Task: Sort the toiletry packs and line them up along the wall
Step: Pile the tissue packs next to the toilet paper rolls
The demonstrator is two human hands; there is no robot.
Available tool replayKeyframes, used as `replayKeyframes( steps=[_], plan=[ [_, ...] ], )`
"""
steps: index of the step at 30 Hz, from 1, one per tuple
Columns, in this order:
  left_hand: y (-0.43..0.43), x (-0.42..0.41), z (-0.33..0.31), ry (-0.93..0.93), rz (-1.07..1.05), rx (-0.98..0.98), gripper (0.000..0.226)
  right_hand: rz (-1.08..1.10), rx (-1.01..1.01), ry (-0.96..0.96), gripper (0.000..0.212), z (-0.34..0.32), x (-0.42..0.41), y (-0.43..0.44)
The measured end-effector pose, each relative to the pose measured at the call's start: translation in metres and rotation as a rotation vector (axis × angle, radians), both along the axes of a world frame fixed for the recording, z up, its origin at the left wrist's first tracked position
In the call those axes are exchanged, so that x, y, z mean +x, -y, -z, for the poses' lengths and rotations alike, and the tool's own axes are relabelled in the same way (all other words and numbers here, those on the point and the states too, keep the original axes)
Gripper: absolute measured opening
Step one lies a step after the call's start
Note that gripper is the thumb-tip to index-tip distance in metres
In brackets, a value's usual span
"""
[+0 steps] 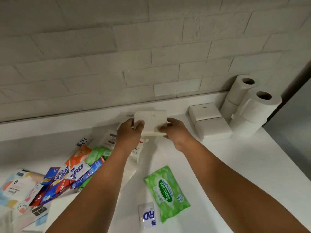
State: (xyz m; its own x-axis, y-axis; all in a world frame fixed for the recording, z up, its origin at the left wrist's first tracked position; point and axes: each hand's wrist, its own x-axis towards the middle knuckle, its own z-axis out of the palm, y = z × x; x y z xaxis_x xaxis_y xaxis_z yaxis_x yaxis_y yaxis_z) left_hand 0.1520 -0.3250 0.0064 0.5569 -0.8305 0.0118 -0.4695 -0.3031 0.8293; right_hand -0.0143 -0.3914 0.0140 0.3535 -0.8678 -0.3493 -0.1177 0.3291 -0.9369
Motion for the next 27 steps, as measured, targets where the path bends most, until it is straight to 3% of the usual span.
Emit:
replayKeyframes(
  steps=[7,12,16,19,23,27],
  plan=[
    [-0.003,-0.059,0.007,-0.182,0.07,-0.024,0.022,-0.069,-0.034,0.035,0.031,0.007,-0.073,0.007],
    [0.011,-0.106,0.007,-0.307,0.1,-0.106,0.007,-0.048,-0.165,-0.007,0.035,0.012,-0.114,0.022],
    [0.036,-0.139,0.014,-0.297,0.074,-0.138,0.015,-0.009,-0.358,-0.131,0.022,0.016,-0.142,0.041],
    [0.06,-0.161,0.019,-0.261,0.005,-0.16,0.012,0.006,-0.496,-0.238,0.032,0.023,-0.158,0.061],
    [0.093,-0.187,0.02,-0.246,-0.011,-0.191,0.015,0.081,-0.562,-0.276,0.022,0.03,-0.175,0.088],
    [0.123,-0.201,0.029,-0.153,0.016,-0.19,0.021,0.089,-0.597,-0.316,0.029,0.038,-0.182,0.113]
  ],
)
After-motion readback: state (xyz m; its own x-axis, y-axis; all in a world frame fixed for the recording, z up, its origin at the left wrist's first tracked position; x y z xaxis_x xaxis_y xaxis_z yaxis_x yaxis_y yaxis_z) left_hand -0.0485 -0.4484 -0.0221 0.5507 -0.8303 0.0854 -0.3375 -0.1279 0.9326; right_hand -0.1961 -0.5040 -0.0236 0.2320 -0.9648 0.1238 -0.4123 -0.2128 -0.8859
